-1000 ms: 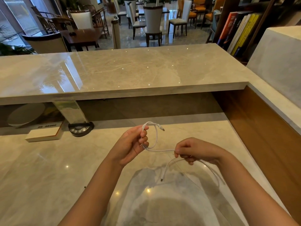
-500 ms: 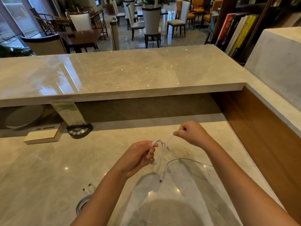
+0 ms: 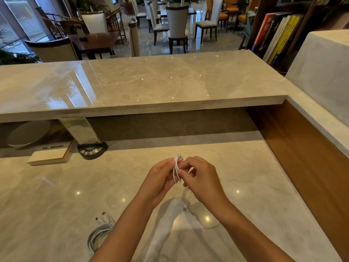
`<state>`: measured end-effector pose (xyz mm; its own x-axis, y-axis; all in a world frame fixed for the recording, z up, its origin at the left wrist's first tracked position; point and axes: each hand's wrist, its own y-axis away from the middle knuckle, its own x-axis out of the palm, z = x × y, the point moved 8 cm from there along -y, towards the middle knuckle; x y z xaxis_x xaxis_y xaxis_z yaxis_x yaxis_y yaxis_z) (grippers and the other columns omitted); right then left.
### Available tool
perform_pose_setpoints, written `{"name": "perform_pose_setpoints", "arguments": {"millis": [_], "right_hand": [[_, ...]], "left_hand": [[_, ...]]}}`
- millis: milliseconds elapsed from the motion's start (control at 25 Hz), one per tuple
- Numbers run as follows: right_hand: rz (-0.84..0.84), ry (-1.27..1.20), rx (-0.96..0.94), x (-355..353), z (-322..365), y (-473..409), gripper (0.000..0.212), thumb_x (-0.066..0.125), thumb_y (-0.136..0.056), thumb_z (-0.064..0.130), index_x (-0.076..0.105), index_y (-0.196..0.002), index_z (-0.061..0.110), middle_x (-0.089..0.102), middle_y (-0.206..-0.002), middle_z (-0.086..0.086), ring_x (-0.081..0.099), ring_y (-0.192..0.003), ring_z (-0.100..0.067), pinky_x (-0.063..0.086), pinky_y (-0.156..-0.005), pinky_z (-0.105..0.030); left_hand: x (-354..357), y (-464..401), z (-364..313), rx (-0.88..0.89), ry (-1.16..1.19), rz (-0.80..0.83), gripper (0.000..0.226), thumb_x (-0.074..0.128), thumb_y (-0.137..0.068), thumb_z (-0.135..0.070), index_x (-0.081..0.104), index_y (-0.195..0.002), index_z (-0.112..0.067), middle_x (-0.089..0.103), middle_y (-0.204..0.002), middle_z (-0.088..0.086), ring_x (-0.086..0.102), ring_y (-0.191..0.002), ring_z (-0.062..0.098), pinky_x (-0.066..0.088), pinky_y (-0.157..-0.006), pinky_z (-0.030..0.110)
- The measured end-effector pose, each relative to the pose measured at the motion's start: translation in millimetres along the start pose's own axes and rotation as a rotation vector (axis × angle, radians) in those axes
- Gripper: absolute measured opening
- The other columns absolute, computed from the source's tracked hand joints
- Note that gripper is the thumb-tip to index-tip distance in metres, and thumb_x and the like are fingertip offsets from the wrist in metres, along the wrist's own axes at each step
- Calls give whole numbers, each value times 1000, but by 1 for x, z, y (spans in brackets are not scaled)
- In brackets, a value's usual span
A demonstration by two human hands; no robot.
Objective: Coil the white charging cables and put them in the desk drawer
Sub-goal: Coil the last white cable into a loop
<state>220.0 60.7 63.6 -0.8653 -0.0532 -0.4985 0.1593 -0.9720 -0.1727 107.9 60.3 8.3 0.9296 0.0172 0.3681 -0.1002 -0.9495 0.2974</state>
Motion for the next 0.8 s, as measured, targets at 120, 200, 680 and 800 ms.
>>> {"name": "perform_pose_setpoints", "arguments": {"millis": [120,200,680,800], "right_hand": [[-64,132,-100,6,4,6,4,64,-84,18,65,-81,21,57,-77,6,57,-64,-9,51,-57,-23],[-97,330,-275,17,13,14,11,56,-89,26,65,-92,19,59,-79,4,56,-59,-8,46,-51,-16],[722,-191,193,12,-60,21,24,49,-94,17,70,-85,22,52,-61,11,42,-53,-4,36,-53,-16],[906,-43,230,-13,-72,15,19,53,-92,20,72,-86,20,55,-66,4,46,-60,-10,41,-61,-22]], "left_hand": [[4,2,-5,2,-12,6,27,45,-96,-15,67,-107,-3,70,-91,11,68,-83,16,56,-74,25],[2,1,-6,-10,110,-58,25,43,-96,-11,66,-93,-1,66,-79,11,67,-71,14,56,-67,24],[-35,-3,-35,29,449,107,28,75,-70,-16,72,-95,-4,49,-61,1,52,-53,8,58,-73,34],[-35,-1,-35,-10,367,189,44,91,-49,-21,74,-87,-6,53,-61,0,54,-52,8,58,-68,31]]}}
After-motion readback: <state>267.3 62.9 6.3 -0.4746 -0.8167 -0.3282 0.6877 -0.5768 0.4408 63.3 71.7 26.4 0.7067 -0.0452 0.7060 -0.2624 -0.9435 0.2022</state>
